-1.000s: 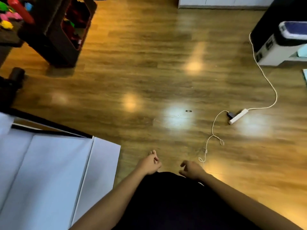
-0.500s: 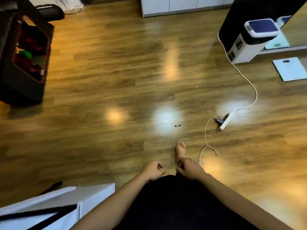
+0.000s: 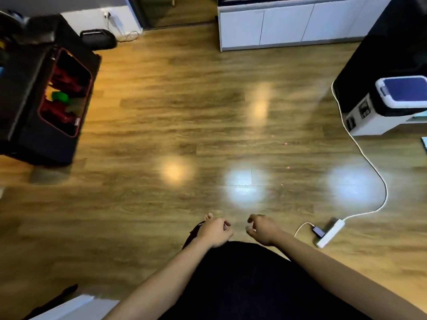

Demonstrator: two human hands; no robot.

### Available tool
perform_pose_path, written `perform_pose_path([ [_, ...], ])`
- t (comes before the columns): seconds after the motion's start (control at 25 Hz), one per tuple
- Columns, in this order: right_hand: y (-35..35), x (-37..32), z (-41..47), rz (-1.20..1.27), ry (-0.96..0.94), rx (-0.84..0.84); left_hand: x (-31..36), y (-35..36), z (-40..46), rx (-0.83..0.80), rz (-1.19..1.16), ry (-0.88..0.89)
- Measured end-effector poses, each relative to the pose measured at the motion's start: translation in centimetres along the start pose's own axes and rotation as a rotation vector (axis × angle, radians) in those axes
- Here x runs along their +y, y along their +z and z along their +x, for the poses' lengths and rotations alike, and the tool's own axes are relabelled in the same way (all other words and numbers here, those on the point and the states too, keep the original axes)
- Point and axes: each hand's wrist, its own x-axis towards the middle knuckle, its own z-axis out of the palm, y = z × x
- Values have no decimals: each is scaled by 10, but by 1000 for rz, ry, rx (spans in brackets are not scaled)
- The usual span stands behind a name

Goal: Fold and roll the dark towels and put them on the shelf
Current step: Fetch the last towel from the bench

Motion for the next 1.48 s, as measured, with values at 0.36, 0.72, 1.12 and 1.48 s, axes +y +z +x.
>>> perform_pose_path([
  [0.36, -178, -3, 157, -7, 129, 24, 56, -186, 205, 63, -32, 82],
  [0.72, -333, -11, 302, 91, 137, 73, 121, -323, 358, 43, -79, 76],
  [1.12, -588, 69, 490, 75, 26, 59, 285, -480, 546, 116, 0, -3],
  [1.48, -738, 114, 621, 111, 45, -41, 379, -589, 704, 88, -3, 37],
])
